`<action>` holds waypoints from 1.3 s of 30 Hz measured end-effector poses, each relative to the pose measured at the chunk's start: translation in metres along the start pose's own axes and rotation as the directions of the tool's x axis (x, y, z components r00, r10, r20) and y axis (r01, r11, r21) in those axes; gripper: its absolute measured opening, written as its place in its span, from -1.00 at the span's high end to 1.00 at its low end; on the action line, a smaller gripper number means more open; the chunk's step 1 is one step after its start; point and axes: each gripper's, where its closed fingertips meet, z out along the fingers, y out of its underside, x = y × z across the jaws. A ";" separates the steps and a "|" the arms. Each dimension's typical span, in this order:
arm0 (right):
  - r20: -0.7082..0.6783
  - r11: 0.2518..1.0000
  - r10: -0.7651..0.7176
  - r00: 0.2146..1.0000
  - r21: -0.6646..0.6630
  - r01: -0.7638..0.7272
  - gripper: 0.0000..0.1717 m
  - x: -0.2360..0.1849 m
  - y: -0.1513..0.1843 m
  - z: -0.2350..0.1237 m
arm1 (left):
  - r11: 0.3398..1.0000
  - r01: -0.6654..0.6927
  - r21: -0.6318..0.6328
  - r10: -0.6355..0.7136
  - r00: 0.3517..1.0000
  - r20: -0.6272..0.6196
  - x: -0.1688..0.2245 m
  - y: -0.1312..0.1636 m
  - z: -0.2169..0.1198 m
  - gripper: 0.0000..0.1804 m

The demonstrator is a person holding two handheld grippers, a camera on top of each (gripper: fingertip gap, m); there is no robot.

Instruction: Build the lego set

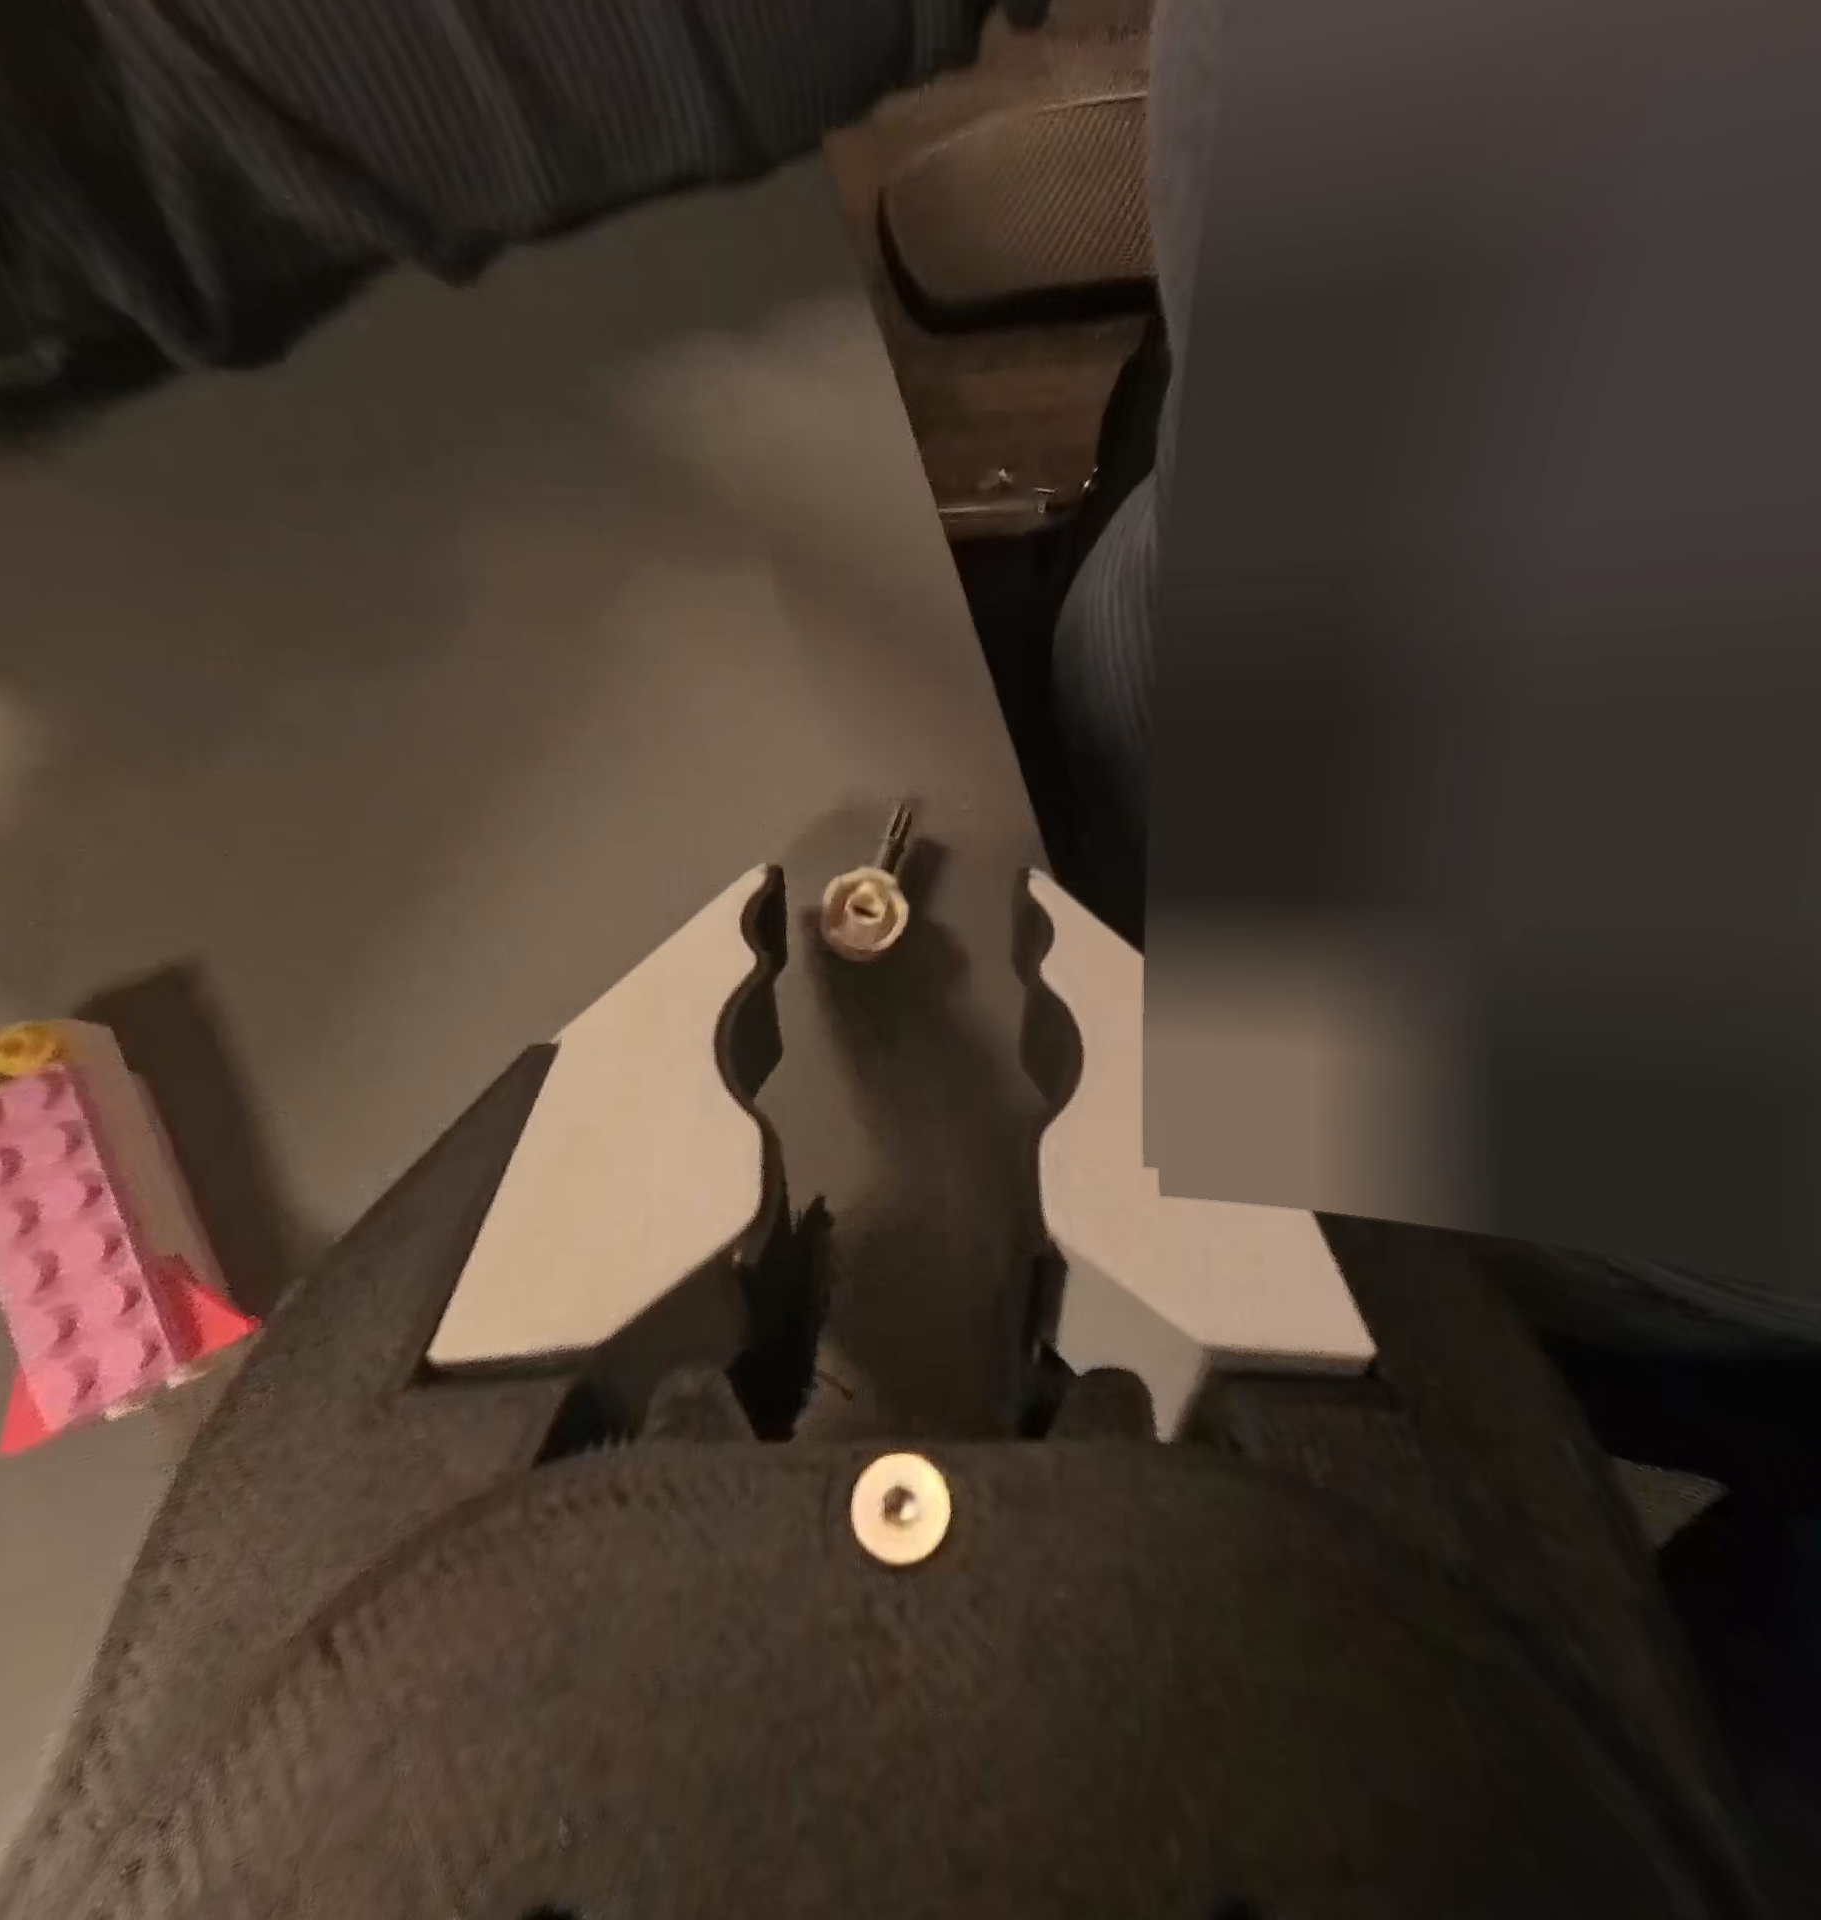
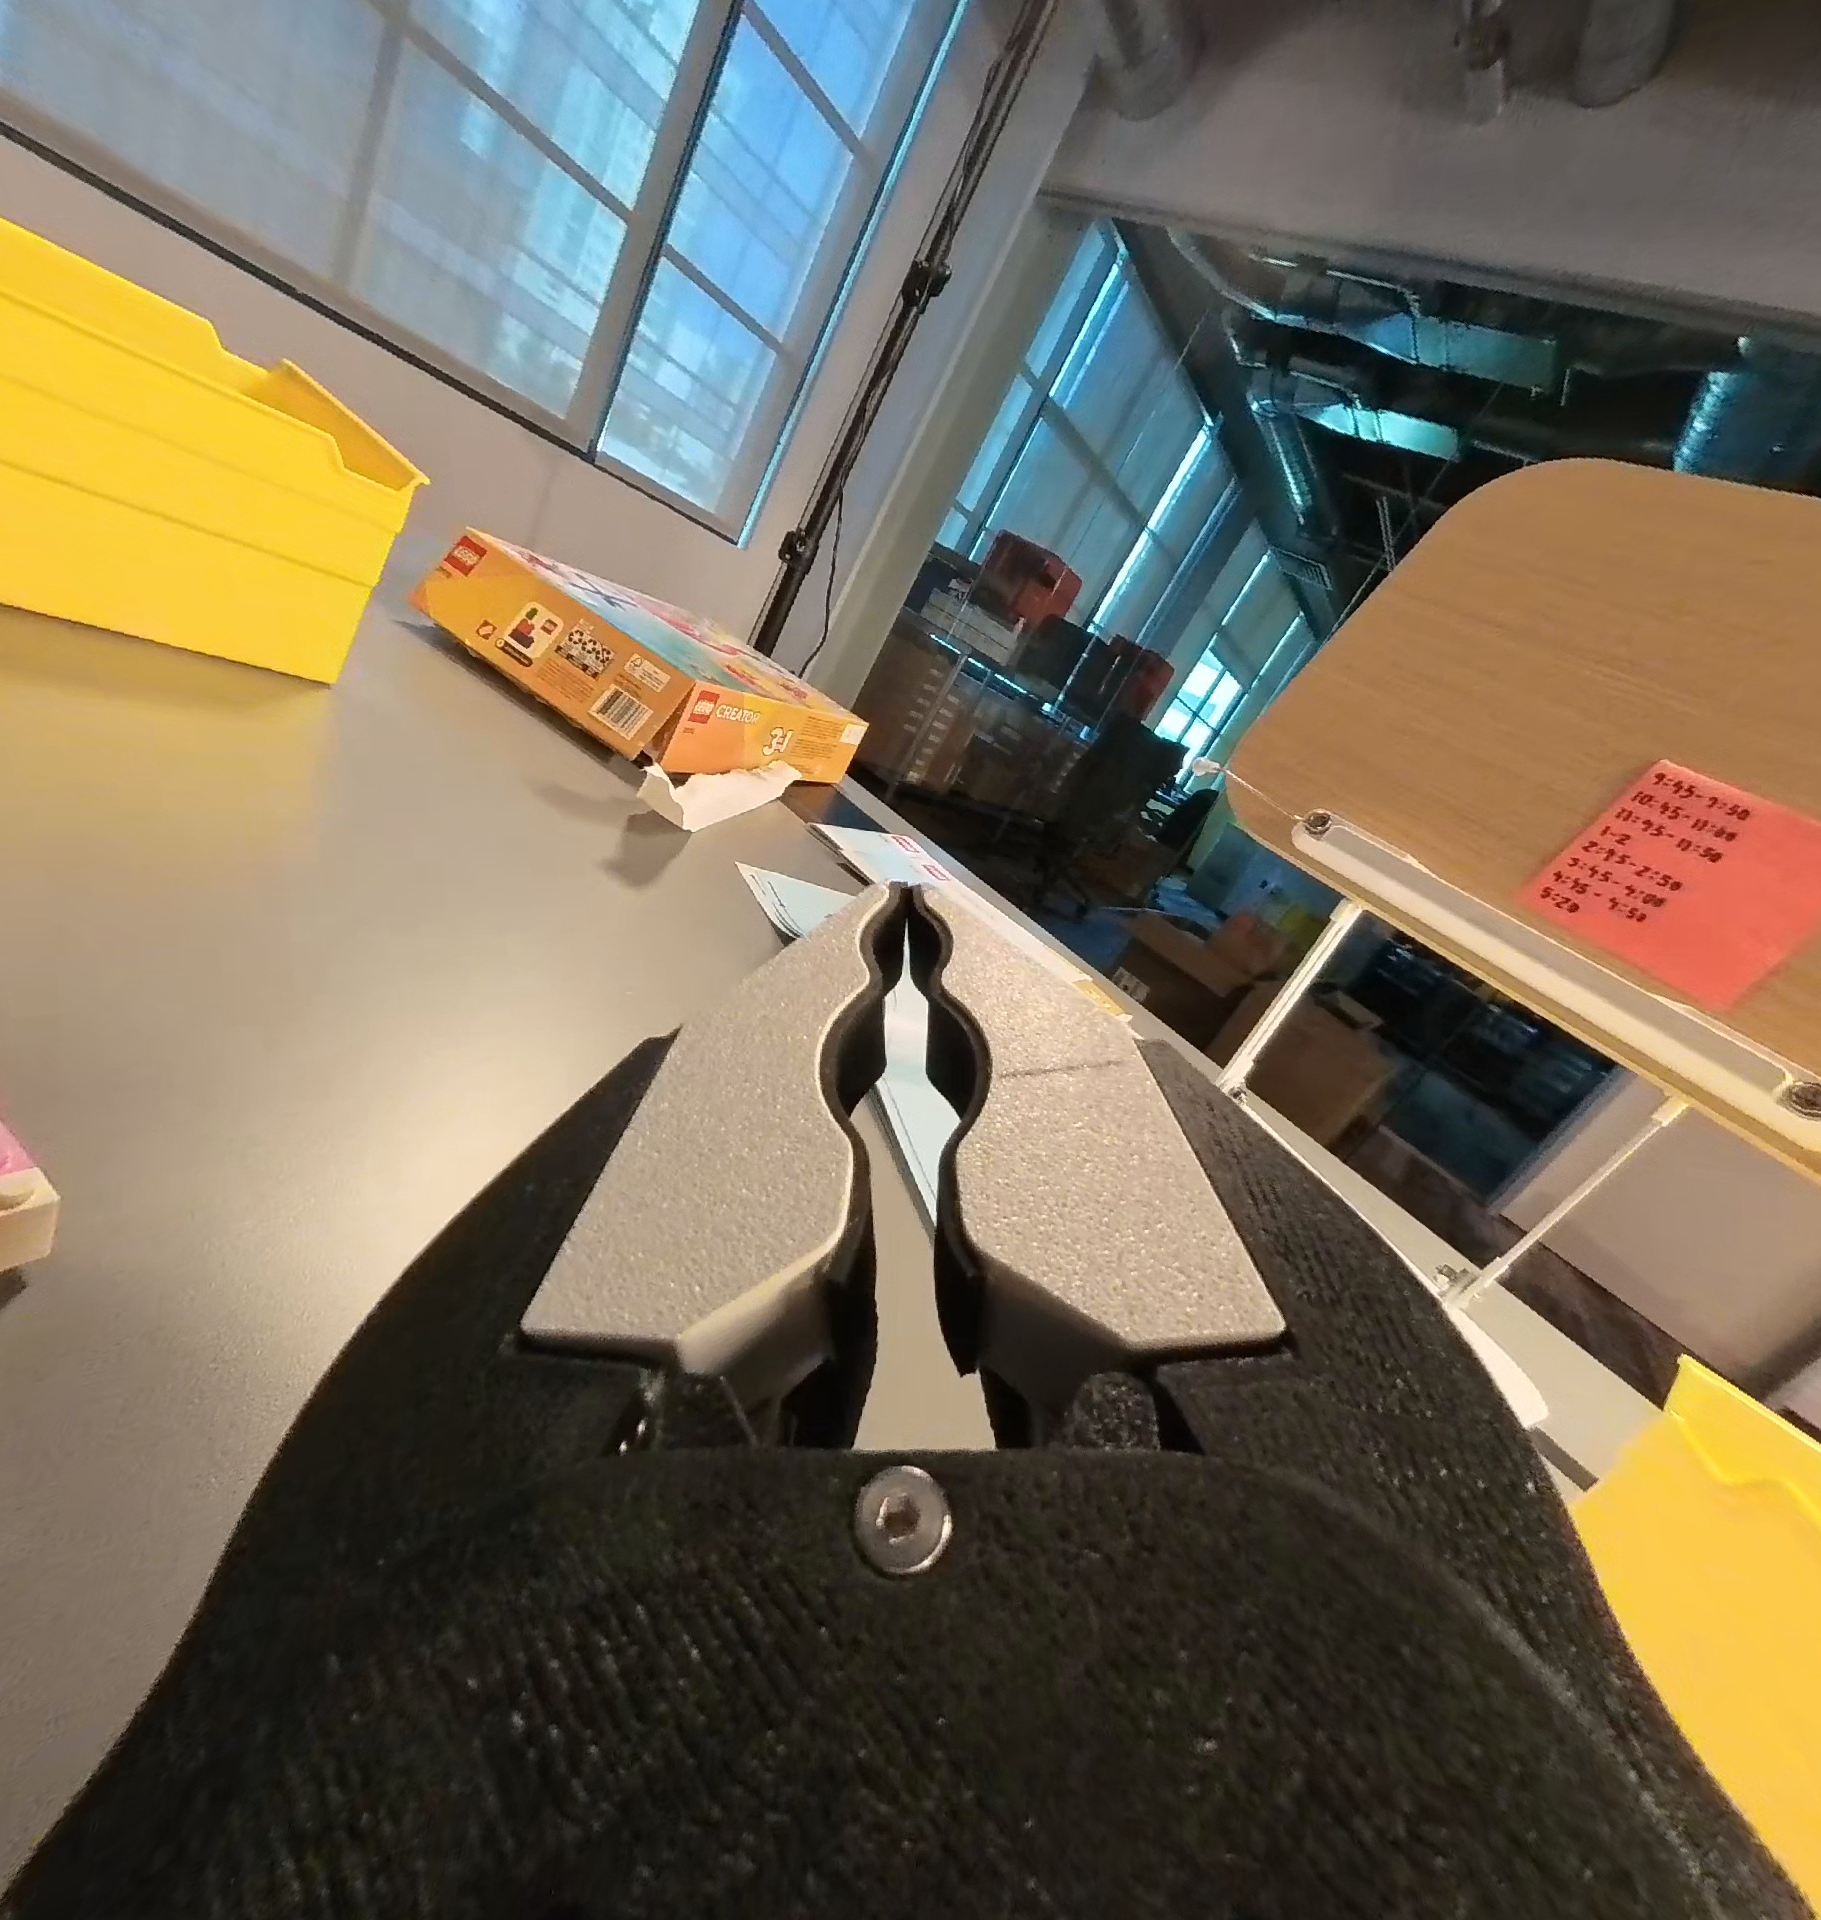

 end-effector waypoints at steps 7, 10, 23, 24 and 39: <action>0.004 1.000 0.015 1.000 0.002 -0.015 1.00 0.001 0.000 0.000 | 1.000 -0.014 -0.021 0.013 1.000 -0.015 -0.002 0.003 0.006 0.71; 0.004 1.000 0.018 1.000 0.002 -0.018 1.00 0.001 0.001 0.000 | 1.000 -0.004 -0.021 0.004 1.000 -0.004 -0.006 0.004 0.004 0.78; 0.232 0.969 0.228 0.946 0.039 -0.243 0.84 -0.021 -0.012 -0.004 | 0.942 -0.274 0.192 -0.022 0.521 0.853 -0.189 -0.031 -0.126 0.83; 0.281 0.959 0.267 0.922 0.012 -0.282 0.83 -0.027 -0.012 -0.004 | 0.935 -0.306 0.181 -0.020 0.462 0.887 -0.199 -0.031 -0.134 0.83; 0.417 0.557 0.826 0.381 -0.490 -0.671 0.92 -0.069 0.005 -0.011 | 0.893 -0.447 0.052 0.176 0.454 0.873 -0.191 -0.034 -0.106 0.83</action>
